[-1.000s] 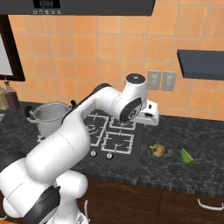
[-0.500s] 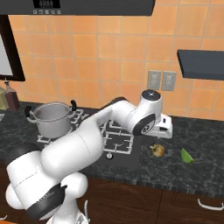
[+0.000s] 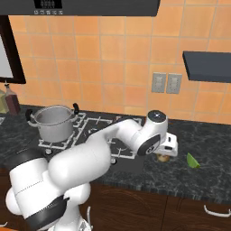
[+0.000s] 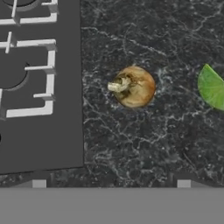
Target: Put the onion and lemon wedge in the pot. Retrieve the spatula and lightly stir the vegetables in the pot.
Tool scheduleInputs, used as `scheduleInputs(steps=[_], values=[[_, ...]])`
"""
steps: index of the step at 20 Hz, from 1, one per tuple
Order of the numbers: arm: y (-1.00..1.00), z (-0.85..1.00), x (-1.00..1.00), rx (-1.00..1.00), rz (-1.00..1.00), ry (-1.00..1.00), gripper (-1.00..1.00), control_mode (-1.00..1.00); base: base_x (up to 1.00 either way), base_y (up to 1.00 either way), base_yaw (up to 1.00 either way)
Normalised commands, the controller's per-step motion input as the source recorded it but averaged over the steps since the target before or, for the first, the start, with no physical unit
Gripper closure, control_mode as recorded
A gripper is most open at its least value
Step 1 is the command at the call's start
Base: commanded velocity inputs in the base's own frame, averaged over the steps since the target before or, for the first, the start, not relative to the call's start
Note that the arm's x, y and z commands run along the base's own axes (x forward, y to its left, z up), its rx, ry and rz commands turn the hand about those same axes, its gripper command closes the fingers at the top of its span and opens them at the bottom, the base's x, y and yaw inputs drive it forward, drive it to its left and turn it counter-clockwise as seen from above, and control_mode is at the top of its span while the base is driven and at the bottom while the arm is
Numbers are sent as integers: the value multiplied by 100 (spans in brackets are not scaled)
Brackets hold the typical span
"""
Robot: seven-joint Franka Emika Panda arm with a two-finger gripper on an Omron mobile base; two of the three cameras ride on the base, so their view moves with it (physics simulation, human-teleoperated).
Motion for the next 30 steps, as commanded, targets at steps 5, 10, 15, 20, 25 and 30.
scheduleInputs(steps=[5, 10, 15, 20, 25, 30], values=[[-16, -48, 35, 0, 0, 0, -100, -100, 0, 0, 0], [-28, -36, 32, 0, 0, 0, -100, -100, 0, 0, 0], [-21, -27, 35, 0, 0, 0, -100, -100, 0, 0, 0], [-18, -13, 35, 0, 0, 0, -100, -100, 0, 0, 0], [-19, -17, 39, 0, 0, 0, -100, -100, 0, 0, 0], [-15, -16, 36, 0, 0, 0, -100, -100, 0, 0, 0]])
